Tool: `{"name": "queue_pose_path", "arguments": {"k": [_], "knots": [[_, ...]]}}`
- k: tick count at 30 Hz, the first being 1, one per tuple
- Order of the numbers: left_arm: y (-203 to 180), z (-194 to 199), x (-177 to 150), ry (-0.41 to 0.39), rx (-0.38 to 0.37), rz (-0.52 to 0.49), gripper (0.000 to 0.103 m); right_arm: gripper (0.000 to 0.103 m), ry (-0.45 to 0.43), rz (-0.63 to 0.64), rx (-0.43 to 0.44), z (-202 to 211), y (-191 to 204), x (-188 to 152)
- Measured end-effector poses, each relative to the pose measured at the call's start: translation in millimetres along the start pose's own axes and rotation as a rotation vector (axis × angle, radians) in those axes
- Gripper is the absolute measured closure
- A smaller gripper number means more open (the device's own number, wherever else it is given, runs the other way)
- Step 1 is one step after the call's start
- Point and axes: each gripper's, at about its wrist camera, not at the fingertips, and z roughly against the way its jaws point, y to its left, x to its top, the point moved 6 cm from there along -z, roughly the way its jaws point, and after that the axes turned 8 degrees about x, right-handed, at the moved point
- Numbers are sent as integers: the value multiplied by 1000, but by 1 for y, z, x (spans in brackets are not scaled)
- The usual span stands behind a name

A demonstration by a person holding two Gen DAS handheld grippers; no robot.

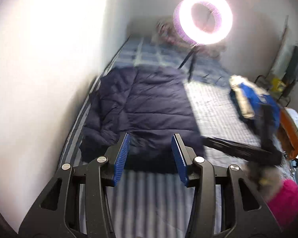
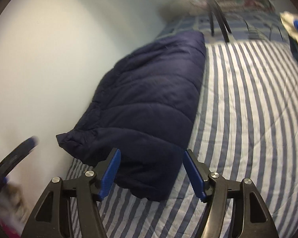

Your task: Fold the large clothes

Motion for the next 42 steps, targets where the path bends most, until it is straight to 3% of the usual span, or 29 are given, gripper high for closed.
{"name": "queue_pose_path", "arguments": {"k": [7,10,15,19,24,28,37,39,42], "knots": [[43,-109,-26,109,322,-148,54,31,24,-94,75,-28,-28,-10],[52,-129,-37,118,363,-171,46,29,35,-121,121,-42,-32,-13],[70,-140,-43,157,278,-54,43,33,69,-162,205,-67,-27,-18],[72,-139,-44,152,297,-85,40,60,90,-153,213,-77,-20,-15],[68,-131,-39,170,270,-62,40,74,111,-49,144,-65,-1,-4],[57,-118,-43,193,201,-34,40,76,131,18,124,-42,10,7],[30,-76,-66,225,-99,19,40,76,196,44,57,18,-20,-17],[33,-73,-64,249,-172,66,33,76,211,50,39,28,-30,-25],[51,-82,-53,293,-260,204,28,65,219,44,36,33,-37,-30]]}}
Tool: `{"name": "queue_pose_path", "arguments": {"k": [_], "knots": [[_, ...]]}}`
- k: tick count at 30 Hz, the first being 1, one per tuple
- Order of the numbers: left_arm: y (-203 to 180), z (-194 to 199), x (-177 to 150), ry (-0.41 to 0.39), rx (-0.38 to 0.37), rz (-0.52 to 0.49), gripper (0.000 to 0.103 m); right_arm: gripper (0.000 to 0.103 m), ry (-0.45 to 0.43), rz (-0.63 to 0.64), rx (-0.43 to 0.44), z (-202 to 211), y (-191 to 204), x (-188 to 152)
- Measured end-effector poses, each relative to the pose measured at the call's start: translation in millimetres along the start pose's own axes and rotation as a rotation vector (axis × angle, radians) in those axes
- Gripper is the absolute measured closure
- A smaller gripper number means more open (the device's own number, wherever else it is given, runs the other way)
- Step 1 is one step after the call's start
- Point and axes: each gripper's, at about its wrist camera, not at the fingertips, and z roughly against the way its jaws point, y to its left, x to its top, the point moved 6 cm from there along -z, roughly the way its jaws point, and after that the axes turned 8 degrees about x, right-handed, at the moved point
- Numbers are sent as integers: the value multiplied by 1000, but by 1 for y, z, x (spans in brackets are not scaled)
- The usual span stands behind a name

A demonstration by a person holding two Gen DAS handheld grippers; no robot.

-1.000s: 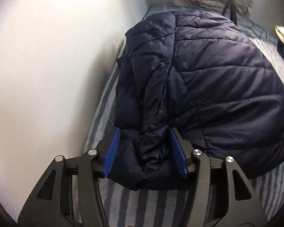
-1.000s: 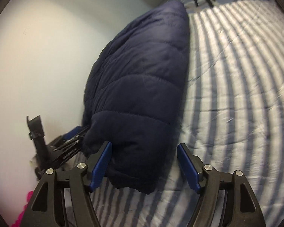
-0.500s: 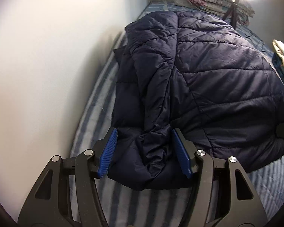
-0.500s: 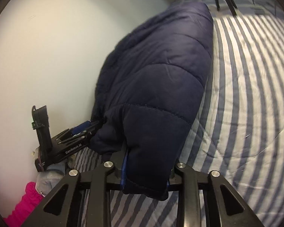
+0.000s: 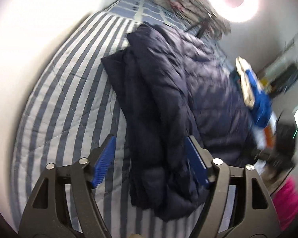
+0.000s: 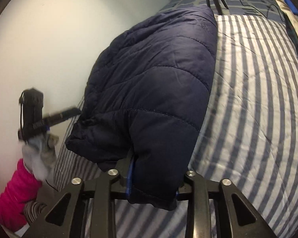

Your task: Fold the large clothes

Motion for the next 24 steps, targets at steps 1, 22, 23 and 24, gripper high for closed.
{"name": "queue_pose_path", "arguments": {"k": [1,22,23,24], "knots": [[6,-1,9,11,-25,45,28,59,0,0,-3,1,-1,0],[31,-57,64,87,-220,269,26,22,-140,-26,83,54,-54,57],[32,-55,63,74,-250,296,26,22,-147,-36,80,49,-56,63],[33,-53,62,63,-274,308,26,22,-152,-49,76,42,-61,71]]}}
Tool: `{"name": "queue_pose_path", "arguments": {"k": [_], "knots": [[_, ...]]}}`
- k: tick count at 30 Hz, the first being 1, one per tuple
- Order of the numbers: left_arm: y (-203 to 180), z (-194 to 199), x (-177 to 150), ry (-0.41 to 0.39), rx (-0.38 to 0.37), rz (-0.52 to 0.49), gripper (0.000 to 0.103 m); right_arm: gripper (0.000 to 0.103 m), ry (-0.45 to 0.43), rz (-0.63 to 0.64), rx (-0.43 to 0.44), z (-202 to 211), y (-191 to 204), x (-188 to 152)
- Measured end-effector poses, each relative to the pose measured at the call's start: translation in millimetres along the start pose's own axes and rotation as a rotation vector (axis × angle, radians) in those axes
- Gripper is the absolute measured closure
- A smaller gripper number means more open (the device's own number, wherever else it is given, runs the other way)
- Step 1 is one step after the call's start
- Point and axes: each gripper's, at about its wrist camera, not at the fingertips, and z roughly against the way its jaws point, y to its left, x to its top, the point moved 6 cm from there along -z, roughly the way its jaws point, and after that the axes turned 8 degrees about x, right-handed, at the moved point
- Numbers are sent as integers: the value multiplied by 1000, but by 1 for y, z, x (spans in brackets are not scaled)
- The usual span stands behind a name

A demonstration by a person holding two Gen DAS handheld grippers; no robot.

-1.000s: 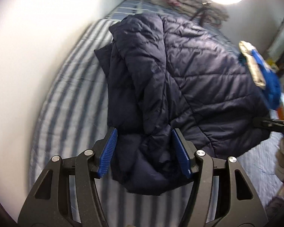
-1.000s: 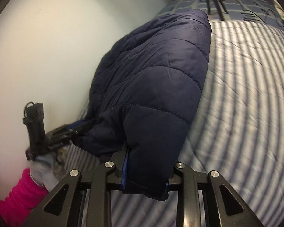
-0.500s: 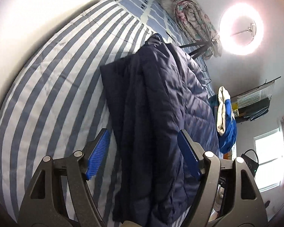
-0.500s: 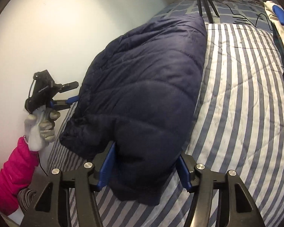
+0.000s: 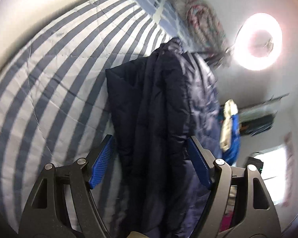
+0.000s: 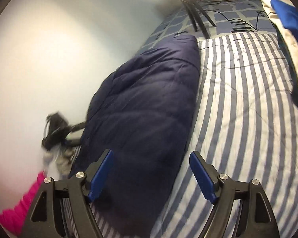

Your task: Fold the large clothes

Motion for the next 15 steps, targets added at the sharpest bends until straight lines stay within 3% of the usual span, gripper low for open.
{"name": "queue_pose_path", "arguments": {"k": [4,8,15], "knots": [[1,-8,4,9,25,-27,26,22,9,-47,-19,-38,-11,14],[6,-17,11,21,-6,16,25,21,44,-45,-26,-63,-12,15],[1,-35,26,30,19,-17,24,20,54,-66,5,-74,-16,15]]}}
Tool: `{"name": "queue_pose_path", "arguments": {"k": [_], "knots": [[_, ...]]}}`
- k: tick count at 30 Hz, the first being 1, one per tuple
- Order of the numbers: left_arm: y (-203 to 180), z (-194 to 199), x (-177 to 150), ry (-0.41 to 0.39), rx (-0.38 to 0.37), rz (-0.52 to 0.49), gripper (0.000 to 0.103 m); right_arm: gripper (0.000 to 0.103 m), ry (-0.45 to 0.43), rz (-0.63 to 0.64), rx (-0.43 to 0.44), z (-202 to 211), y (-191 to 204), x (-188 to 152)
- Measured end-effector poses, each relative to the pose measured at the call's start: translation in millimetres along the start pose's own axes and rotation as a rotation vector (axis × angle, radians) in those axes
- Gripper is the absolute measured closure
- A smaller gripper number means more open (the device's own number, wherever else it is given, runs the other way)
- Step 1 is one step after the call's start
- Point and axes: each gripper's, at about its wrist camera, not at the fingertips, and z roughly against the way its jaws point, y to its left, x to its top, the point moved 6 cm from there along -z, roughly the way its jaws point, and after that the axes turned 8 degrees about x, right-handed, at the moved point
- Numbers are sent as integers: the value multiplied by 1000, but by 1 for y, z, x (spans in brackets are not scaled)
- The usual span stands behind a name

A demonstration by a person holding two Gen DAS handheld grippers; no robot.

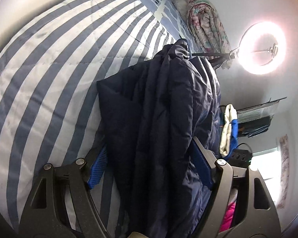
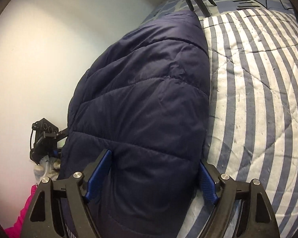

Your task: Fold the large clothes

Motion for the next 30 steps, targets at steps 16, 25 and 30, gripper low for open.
{"name": "queue_pose_path", "arguments": {"k": [16,25,30], "knots": [[-48,-6,-8,-78,249,-258,78,58,27,98,-153,-7,43,6],[-69,7,-19,-130,299,-321,87,72,43,227,-343,-15,87,10],[-77,19,-29,-131,280,-338,88,75,51,286,-401,-11,101,7]]}}
